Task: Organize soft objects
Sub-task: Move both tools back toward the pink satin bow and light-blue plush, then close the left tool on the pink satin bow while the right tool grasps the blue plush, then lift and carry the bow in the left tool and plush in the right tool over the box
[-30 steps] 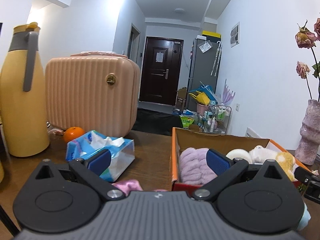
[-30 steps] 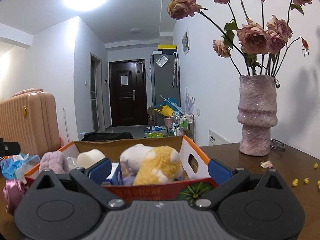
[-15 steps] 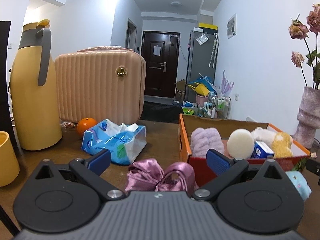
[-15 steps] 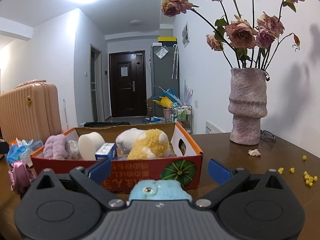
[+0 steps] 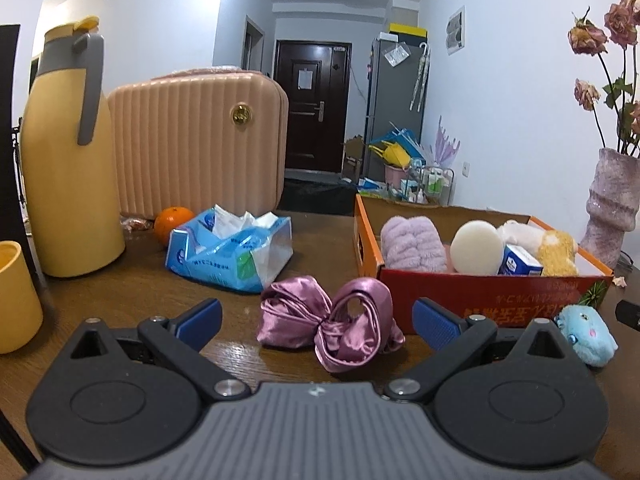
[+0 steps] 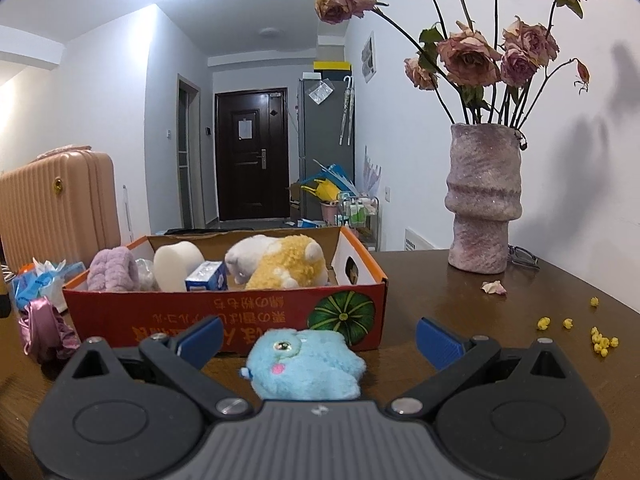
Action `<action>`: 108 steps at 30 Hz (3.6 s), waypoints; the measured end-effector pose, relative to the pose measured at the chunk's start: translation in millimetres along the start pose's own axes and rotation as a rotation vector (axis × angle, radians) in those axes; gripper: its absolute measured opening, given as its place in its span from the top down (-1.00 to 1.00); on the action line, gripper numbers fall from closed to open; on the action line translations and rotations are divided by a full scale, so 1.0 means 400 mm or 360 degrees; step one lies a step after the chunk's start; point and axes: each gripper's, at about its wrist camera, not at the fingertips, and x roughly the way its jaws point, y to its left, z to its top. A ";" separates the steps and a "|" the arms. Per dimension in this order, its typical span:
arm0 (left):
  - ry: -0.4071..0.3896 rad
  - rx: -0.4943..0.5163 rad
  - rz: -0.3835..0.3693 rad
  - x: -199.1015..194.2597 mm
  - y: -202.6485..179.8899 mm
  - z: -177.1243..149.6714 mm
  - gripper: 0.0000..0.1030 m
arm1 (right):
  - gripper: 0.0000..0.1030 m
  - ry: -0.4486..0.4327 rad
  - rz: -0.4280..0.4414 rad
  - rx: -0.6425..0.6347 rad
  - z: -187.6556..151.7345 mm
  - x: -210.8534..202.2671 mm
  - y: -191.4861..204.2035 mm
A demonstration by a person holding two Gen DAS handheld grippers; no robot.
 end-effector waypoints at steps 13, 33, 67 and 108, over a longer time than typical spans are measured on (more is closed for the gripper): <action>0.0131 0.0056 -0.0043 0.063 -0.037 -0.020 -1.00 | -1.00 0.0059 -0.0002 -0.0008 -0.004 0.023 0.003; 0.0388 0.0001 0.0051 0.223 -0.045 -0.007 -1.00 | -1.00 0.0180 -0.0012 0.0065 -0.003 0.075 0.000; 0.0373 -0.0119 0.0003 0.195 -0.007 0.006 0.40 | -0.51 0.0425 0.0008 0.0067 -0.002 0.208 0.018; 0.0197 0.0151 -0.0075 0.209 -0.032 0.030 -1.00 | -0.52 -0.0046 0.0059 -0.0067 0.035 0.088 0.073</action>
